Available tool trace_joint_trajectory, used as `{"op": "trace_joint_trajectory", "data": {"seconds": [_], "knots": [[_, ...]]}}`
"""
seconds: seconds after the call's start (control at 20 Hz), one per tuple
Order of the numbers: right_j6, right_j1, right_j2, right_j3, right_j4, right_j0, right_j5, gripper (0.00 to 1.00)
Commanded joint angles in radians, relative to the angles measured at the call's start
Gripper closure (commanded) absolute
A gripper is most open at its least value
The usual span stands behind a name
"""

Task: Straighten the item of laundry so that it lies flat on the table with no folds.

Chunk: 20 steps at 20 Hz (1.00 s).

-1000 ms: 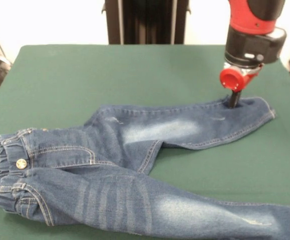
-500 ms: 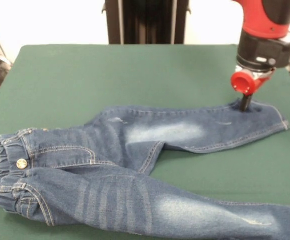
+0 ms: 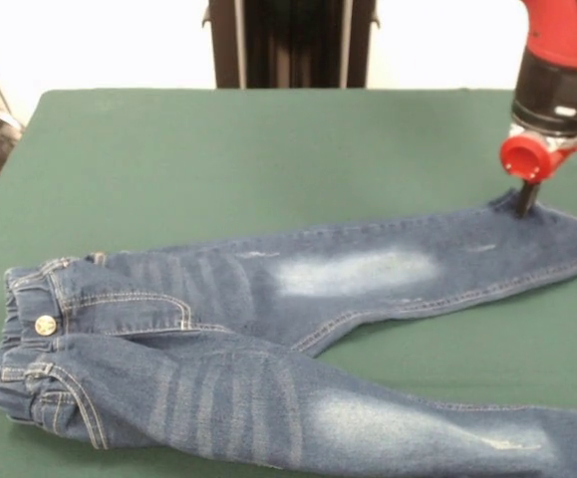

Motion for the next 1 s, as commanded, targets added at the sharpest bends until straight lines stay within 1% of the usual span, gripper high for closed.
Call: {"op": "trace_joint_trajectory", "data": {"seconds": [0.05, 0.15, 0.45, 0.55, 0.6, 0.8, 0.95, 1.0], "knots": [[0.389, 0.016, 0.015, -0.111, -0.029, 0.055, 0.139, 1.0], [0.377, 0.01, 0.021, -0.101, -0.022, 0.058, 0.127, 1.0], [0.394, 0.038, 0.016, -0.126, -0.021, 0.067, 0.12, 1.0], [0.323, 0.015, 0.061, -0.094, 0.005, 0.05, 0.062, 1.0], [0.312, 0.015, 0.062, -0.095, 0.0, 0.048, 0.066, 0.0], [0.289, 0.013, 0.059, -0.089, -0.012, 0.044, 0.074, 0.0], [0.286, 0.02, 0.064, -0.078, 0.002, 0.039, 0.043, 0.0], [0.269, 0.017, 0.077, -0.068, 0.012, 0.03, 0.024, 0.0]]}}
